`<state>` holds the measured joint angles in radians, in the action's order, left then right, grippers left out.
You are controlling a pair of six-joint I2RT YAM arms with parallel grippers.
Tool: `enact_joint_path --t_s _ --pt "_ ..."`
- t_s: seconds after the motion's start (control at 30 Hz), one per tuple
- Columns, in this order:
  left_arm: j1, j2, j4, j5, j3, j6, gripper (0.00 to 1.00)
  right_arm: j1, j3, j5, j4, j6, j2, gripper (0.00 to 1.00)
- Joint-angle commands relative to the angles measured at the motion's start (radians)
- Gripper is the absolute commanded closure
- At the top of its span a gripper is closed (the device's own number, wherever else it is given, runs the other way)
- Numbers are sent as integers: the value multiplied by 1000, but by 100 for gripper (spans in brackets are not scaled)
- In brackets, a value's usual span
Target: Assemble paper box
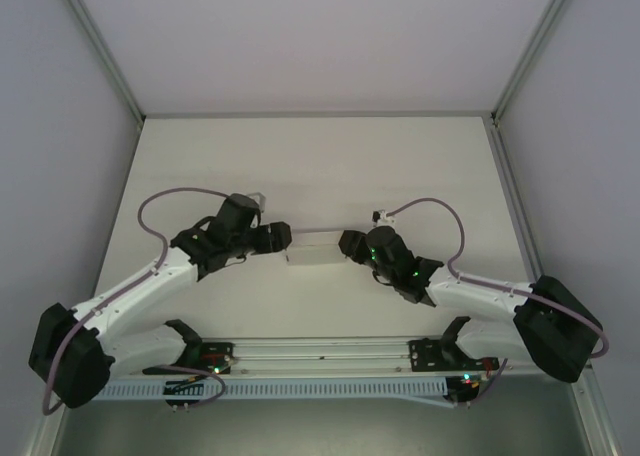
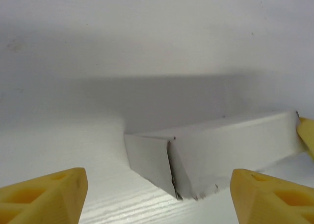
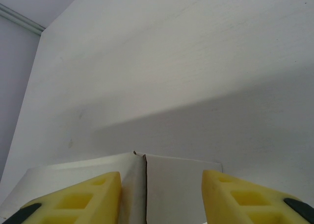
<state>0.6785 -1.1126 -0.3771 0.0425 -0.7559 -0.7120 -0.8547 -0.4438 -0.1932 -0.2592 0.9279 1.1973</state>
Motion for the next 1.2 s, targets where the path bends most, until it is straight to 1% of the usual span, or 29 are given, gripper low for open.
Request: enact_joint_path --t_s 0.0,0.07,0.13,0.23,0.3,0.33,0.4,0.47,0.5,0.53,0.57,0.63,0.7,0.73,0.8,0.83,0.9,1.0,1.1,1.17 --pt "-33 -24 127 174 47 20 24 -3 57 3 221 -6 52 55" --pt "-44 -31 173 217 69 20 24 -4 53 1 231 -6 57 55" --pt "-56 -39 187 228 88 22 24 -4 51 -4 237 -5 59 55" --pt "-80 -58 208 241 128 20 30 -3 60 -9 226 -3 56 56" --pt "-91 -73 261 262 172 19 31 -3 64 -8 220 -8 60 56" --pt "-95 -85 290 280 197 19 34 -3 66 -7 218 -9 62 56" --pt "-108 -108 334 320 233 12 48 -3 76 -4 200 -23 69 57" --pt "-111 -115 377 348 271 11 57 1 99 3 157 -35 75 58" --pt "-113 -114 387 346 285 15 60 3 112 13 125 -51 79 60" --pt "-119 -109 395 346 303 15 60 11 126 30 98 -59 84 62" --pt "-127 -108 404 346 318 14 64 19 138 52 69 -67 90 63" --pt "-141 -112 421 350 345 11 74 30 170 99 -16 -104 103 70" --pt "-146 -122 457 372 366 13 80 47 191 150 -80 -130 123 74" --pt "-147 -128 472 378 374 12 84 52 199 164 -105 -140 129 77" --pt "-148 -138 488 389 383 14 96 61 226 175 -168 -159 140 81" --pt "-148 -141 492 390 389 18 100 65 237 187 -201 -169 146 83" --pt "-149 -133 511 392 406 23 100 76 255 209 -249 -186 163 85" --pt "-149 -119 543 395 440 54 100 78 252 237 -272 -248 200 90" --pt "-151 -99 548 390 465 103 100 80 259 242 -319 -304 244 100" --pt "-151 -90 549 390 473 108 100 79 266 241 -356 -310 250 100"
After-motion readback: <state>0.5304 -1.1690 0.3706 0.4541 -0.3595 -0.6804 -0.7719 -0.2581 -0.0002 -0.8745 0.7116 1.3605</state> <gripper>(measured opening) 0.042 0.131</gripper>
